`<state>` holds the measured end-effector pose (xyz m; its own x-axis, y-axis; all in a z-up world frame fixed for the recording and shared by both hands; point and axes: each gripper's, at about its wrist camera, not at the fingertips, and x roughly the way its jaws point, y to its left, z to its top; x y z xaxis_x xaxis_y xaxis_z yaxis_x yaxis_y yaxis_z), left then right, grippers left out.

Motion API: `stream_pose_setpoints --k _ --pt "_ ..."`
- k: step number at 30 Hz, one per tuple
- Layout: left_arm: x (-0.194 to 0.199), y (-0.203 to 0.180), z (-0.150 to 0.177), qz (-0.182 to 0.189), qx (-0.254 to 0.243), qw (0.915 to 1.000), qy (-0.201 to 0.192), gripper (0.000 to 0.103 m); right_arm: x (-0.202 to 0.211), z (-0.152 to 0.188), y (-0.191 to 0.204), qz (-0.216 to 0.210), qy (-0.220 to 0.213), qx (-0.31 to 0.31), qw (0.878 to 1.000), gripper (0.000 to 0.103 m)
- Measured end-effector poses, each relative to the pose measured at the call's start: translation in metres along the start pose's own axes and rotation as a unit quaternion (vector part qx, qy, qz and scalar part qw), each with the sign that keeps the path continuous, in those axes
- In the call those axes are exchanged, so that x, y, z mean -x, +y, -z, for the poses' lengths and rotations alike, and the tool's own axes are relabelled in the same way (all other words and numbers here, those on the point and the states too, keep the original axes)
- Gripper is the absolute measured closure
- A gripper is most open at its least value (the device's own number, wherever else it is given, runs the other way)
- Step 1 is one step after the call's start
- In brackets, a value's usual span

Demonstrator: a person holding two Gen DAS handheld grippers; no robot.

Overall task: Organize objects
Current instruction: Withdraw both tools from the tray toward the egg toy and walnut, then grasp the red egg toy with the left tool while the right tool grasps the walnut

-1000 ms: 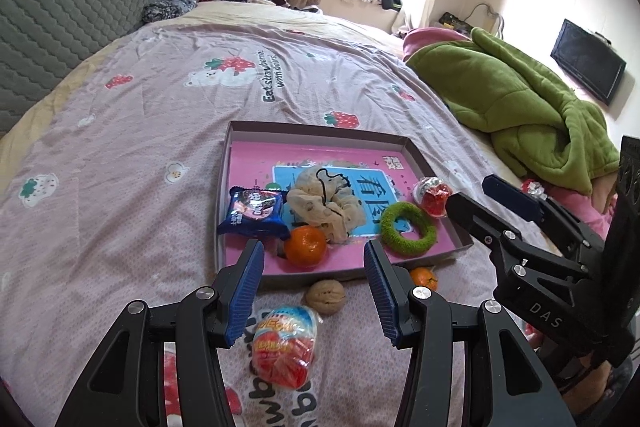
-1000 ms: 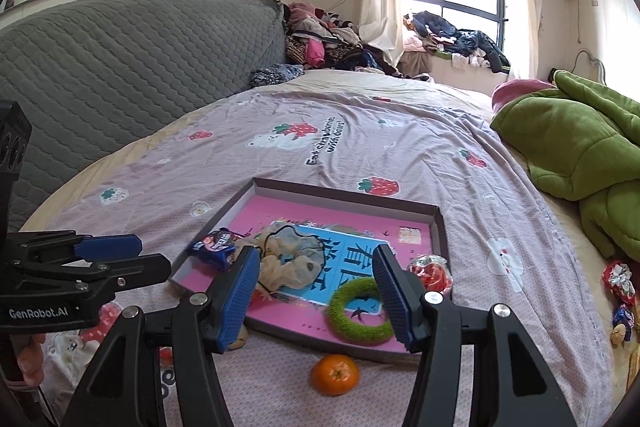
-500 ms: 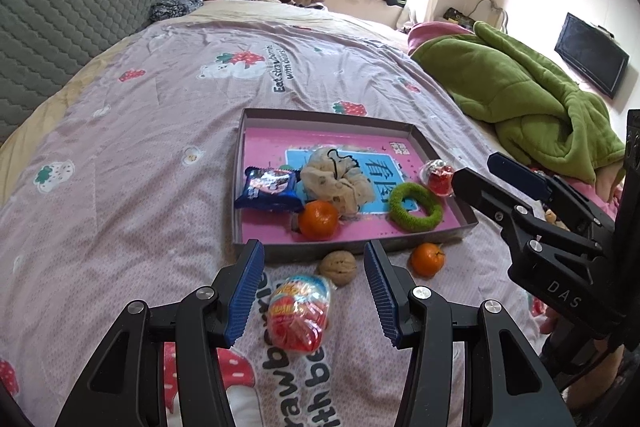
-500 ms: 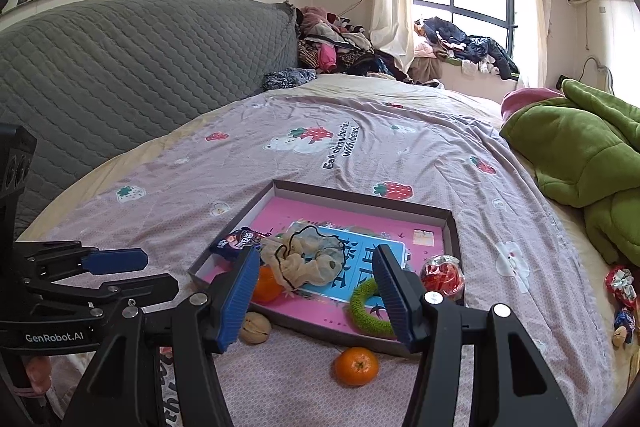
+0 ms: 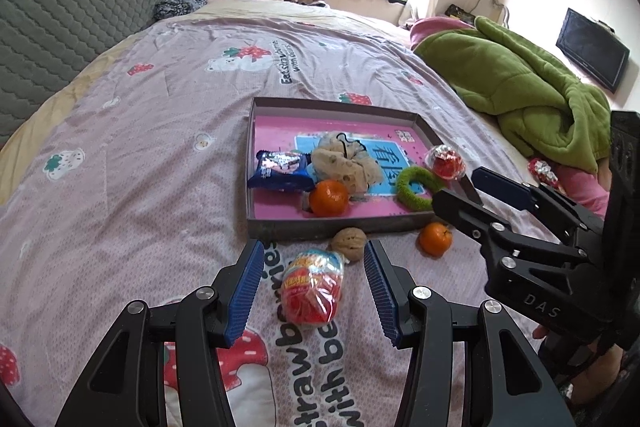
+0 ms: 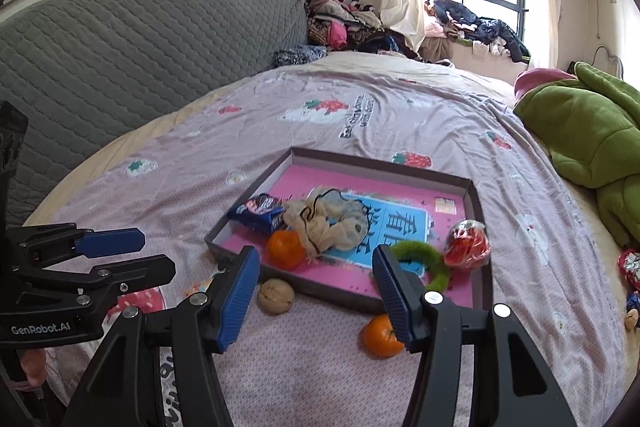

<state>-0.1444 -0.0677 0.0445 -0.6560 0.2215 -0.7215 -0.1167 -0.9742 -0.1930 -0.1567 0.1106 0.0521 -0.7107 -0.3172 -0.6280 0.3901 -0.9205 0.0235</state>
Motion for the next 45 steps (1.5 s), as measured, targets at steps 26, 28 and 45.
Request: stream_pose_setpoints --k 26,28,45 --pt "-0.031 -0.017 0.050 -0.013 -0.058 0.9979 0.028 0.049 -0.043 0.022 0.013 -0.034 0.078 -0.004 0.996 0.045" --pt "-0.033 -0.016 0.051 -0.009 -0.058 0.9979 0.026 0.049 -0.047 0.023 0.014 -0.035 0.083 -0.009 0.996 0.045" --pt "-0.048 -0.012 0.054 -0.002 -0.070 0.9975 -0.009 0.049 -0.086 0.026 0.011 -0.030 0.133 -0.084 0.987 0.045"
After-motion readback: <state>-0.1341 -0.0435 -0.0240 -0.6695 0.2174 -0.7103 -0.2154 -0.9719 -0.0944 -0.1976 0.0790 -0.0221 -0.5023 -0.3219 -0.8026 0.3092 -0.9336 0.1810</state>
